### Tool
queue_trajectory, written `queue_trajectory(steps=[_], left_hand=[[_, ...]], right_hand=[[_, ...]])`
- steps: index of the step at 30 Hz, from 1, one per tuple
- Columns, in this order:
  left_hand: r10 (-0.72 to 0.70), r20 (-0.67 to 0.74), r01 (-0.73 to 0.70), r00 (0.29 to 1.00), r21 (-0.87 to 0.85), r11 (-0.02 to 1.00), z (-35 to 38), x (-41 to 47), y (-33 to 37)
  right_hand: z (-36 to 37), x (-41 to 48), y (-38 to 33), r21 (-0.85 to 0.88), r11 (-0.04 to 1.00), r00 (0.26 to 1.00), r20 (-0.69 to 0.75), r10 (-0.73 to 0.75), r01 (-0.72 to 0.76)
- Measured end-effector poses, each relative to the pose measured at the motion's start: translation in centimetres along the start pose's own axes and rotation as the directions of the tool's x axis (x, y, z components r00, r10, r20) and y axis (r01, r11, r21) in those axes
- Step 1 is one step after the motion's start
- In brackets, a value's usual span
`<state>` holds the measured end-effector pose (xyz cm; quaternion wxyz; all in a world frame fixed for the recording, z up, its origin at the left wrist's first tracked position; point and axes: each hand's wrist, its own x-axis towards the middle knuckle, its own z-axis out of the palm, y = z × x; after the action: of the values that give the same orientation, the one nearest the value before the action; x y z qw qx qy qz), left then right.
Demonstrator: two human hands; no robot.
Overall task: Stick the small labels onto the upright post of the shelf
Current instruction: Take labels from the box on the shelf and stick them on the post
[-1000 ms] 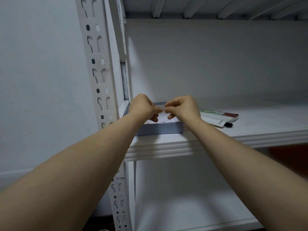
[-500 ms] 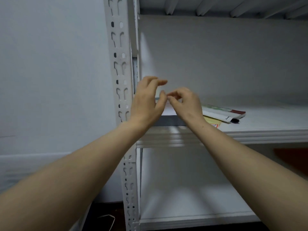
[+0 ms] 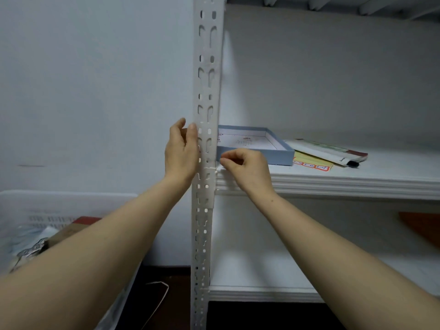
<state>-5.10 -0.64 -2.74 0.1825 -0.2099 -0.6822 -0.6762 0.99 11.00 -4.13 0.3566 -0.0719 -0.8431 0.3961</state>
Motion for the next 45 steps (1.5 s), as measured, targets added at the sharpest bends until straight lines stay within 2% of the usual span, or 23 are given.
queue_trajectory(steps=[3, 8, 12, 18, 29, 38, 43, 45], left_hand=[[-0.010, 0.047, 0.010, 0.999, 0.000, 1.000, 0.1, 0.5, -1.0], [0.050, 0.087, -0.054, 0.995, 0.049, 0.997, -0.2, 1.3, -2.2], [0.074, 0.062, -0.076, 0.995, 0.034, 0.997, 0.0, 1.3, -2.6], [0.072, 0.035, -0.071, 0.997, -0.023, 0.997, 0.2, 1.4, -3.1], [0.072, 0.036, -0.070, 0.997, -0.032, 0.997, 0.4, 1.5, -3.3], [0.064, 0.048, -0.063, 0.997, -0.015, 0.998, 0.2, 1.3, -3.0], [0.051, 0.043, -0.047, 0.998, -0.076, 0.996, 0.1, 1.1, -2.7], [-0.005, 0.027, 0.008, 1.000, -0.113, 0.994, 0.0, 1.0, -2.7]], right_hand=[[0.2, 0.2, -0.6, -0.056, 0.998, 1.000, -0.004, 0.026, -0.026], [0.9, 0.2, -1.3, -0.181, 0.983, 0.999, -0.017, 0.036, -0.039], [1.0, 0.3, -1.9, -0.292, 0.955, 0.998, -0.048, 0.029, -0.042], [1.1, 1.0, -2.6, -0.412, 0.910, 0.999, -0.002, 0.038, -0.036], [0.9, 1.1, -2.8, -0.339, 0.940, 0.998, 0.028, 0.054, -0.041], [1.8, 1.2, -2.0, -0.299, 0.954, 1.000, -0.029, -0.005, -0.004], [1.3, 1.6, -1.3, -0.145, 0.989, 0.996, -0.094, 0.001, -0.015], [1.0, 1.5, -1.0, -0.042, 0.999, 0.996, -0.092, 0.016, -0.020]])
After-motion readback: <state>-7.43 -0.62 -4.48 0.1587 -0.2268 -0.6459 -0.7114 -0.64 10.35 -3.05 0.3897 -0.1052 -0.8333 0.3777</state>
